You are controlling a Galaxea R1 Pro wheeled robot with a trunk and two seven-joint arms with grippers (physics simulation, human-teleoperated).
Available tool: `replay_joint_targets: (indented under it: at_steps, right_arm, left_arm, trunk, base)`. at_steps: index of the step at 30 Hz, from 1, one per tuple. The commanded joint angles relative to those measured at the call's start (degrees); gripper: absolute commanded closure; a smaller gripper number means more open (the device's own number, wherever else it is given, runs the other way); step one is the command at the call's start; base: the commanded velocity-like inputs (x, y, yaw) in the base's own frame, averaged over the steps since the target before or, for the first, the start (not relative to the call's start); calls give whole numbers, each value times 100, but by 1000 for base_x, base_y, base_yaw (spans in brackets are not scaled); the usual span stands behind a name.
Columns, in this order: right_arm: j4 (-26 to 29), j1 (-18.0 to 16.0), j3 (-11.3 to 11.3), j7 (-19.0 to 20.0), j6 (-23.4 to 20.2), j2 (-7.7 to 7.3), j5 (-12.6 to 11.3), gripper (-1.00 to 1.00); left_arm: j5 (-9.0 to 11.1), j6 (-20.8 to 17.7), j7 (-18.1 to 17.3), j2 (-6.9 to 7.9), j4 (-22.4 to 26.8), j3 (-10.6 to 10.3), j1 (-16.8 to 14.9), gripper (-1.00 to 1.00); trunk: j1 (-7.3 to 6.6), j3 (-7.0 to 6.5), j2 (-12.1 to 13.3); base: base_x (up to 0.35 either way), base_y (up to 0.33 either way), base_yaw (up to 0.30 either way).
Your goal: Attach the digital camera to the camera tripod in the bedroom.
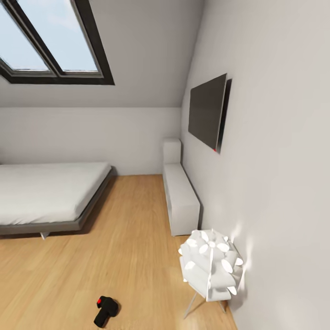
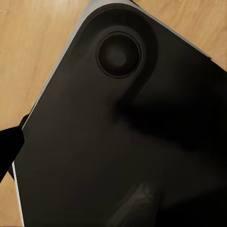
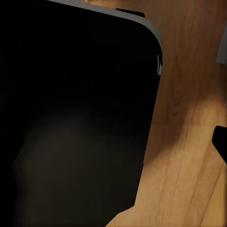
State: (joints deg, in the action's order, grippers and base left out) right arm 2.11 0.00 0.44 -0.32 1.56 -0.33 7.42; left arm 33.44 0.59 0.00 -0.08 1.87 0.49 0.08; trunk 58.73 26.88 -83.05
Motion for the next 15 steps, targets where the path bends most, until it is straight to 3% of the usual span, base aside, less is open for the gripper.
replay_joint_targets:
  at_steps: [1, 15]
  right_arm:
    - [1, 0, 0, -2, 11, -2, 49, -100]
    - [4, 0, -7, -3, 18, -4, 43, -100]
  left_arm:
    - [14, 5, 0, -1, 6, 4, 1, -100]
    - [14, 6, 0, -1, 6, 3, 1, -100]
  trunk:
    - [0, 4, -2]
    - [0, 4, -2]
  base:
    - [0, 0, 275]
    - [0, 0, 275]
